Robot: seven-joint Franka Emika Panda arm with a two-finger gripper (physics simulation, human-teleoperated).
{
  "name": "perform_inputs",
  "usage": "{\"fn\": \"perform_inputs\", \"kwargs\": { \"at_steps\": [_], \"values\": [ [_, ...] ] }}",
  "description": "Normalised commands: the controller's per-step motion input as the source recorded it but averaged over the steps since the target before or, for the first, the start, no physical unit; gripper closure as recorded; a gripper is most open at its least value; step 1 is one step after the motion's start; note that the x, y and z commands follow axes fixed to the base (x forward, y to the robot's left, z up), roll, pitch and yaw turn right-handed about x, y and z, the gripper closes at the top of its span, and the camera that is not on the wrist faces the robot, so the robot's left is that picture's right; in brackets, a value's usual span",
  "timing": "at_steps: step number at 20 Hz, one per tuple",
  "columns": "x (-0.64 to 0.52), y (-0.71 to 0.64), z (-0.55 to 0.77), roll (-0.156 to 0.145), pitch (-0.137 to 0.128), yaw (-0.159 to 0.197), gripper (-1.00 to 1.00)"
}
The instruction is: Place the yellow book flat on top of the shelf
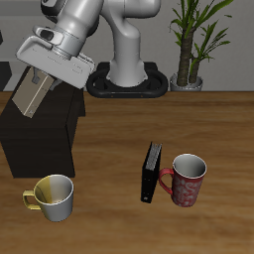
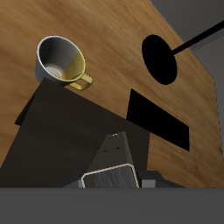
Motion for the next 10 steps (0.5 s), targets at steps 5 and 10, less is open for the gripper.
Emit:
{"fn": "perform_inputs", "kwargs": {
  "at_steps": [5, 10],
  "values": [
    [0.24, 0.25, -0.65, -0.017, 0.158, -0.057, -1.00],
    [0.10, 0.50, -0.35, 0.150, 0.209, -0.090, -1.00]
  ]
}}
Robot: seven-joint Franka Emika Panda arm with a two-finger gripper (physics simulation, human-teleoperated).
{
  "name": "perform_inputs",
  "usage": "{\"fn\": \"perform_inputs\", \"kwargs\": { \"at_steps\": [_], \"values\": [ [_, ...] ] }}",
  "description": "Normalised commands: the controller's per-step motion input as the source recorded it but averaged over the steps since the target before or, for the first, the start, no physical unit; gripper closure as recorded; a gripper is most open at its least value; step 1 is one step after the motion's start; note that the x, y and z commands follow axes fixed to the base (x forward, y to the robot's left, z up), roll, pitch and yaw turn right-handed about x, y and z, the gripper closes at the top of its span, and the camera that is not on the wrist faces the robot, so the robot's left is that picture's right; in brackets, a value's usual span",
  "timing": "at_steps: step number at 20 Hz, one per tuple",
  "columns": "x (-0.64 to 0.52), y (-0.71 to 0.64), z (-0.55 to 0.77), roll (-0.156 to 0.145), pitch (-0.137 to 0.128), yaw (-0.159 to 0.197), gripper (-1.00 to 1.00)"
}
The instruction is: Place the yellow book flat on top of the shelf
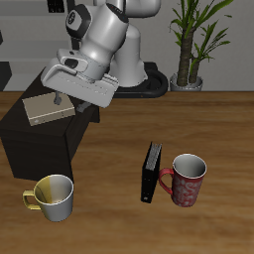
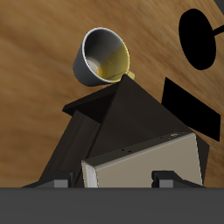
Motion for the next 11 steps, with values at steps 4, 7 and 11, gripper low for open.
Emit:
{"fn": "perform_inputs", "kwargs": {
  "at_steps": [4, 7, 11],
  "values": [
    [-0.13, 0.70, 0.26, 0.147, 0.018, -0.072, -1.00],
    [-0.20, 0.66, 0.34, 0.140, -0.031, -0.036, -1.00],
    [-0.21, 0.47, 0.35, 0.108, -0.037, -0.027, -1.00]
  ]
}}
